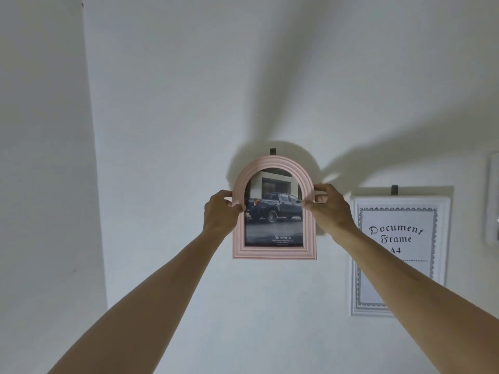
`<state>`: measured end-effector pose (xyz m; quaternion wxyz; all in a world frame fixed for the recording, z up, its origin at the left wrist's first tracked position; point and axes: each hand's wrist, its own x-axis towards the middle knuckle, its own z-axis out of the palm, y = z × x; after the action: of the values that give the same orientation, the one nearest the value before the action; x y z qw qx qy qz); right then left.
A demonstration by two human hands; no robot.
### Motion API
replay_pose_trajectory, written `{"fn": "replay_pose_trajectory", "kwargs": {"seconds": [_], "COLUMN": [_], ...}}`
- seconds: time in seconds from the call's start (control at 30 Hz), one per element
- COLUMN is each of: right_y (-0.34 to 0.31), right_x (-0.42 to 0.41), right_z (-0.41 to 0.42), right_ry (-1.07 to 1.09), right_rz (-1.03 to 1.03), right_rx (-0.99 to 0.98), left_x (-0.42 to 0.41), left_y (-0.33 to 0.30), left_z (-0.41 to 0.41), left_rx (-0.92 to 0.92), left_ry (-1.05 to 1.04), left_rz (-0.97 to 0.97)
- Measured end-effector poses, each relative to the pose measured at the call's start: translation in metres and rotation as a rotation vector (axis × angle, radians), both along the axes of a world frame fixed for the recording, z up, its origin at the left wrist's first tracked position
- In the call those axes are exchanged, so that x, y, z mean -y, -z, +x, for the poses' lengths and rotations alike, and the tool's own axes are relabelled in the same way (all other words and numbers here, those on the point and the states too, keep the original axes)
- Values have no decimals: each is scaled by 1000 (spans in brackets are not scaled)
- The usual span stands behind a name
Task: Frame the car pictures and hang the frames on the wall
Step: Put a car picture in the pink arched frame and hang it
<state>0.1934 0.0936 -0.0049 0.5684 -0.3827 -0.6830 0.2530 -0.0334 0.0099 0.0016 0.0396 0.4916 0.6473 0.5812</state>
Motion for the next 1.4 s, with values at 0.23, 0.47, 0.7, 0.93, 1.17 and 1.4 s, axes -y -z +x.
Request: {"fn": "replay_pose_trajectory", "kwargs": {"seconds": [0.23,0.47,0.7,0.93,1.17,1.4], "right_y": [23,78,149,228,307,350], "right_x": [34,65,99,128,157,177], "right_z": [5,20,39,51,49,53], "right_ry": [39,91,168,227,250,234], "right_rz": [-90,-175,-328,-533,-746,-898], "right_rx": [31,103,219,292,273,356], "left_x": [21,31,40,64,99,132], "left_y": [22,79,168,254,328,371], "left_z": [-2,4,18,32,41,51], "left_rx": [54,146,228,383,473,358], "left_ry": [67,182,287,349,327,347], "left_rz": [-72,-223,-390,-561,-697,-710]}}
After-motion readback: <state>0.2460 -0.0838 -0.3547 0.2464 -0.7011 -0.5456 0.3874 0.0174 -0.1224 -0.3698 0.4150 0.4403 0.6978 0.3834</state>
